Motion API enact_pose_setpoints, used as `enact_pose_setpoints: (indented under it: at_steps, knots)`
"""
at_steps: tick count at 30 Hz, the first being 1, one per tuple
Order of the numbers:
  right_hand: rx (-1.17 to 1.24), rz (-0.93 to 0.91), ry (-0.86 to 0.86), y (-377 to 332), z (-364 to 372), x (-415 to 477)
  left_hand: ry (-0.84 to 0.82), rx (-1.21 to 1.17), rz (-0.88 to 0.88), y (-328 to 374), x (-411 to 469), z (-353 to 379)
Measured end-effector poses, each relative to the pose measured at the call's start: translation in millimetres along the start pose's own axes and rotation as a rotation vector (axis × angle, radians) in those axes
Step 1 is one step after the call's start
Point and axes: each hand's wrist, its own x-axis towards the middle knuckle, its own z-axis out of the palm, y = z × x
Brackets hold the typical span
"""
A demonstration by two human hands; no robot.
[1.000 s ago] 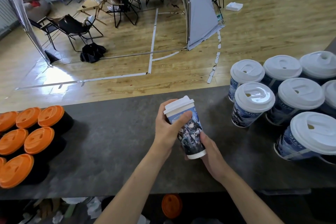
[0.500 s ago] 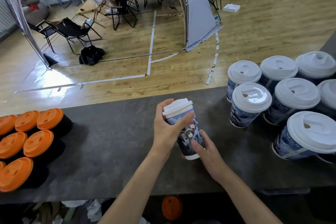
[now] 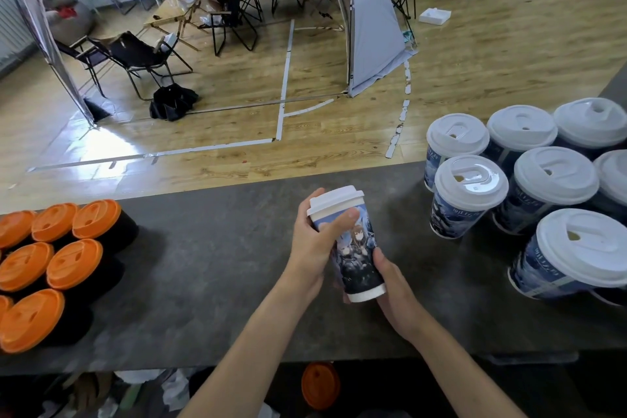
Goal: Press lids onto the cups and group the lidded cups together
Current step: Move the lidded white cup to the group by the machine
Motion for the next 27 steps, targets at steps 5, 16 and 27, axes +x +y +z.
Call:
enact_pose_setpoints:
  at_steps: [5,16,27]
  knots:
    - [-0.117,-0.018,0.043,1.3,0.6,0.3,0.039,0.160,0.120,2.2,-3.4,4.5]
    - [-0.084,0.021,0.029,-1.8,-2.1,3.8,0.028,0.255,0.202,0.8,-2.4,4.0]
    - [-0.099,0.034,0.074,-0.4,-3.2,5.1,0.058,0.195,0.184,0.5,3.0,6.9]
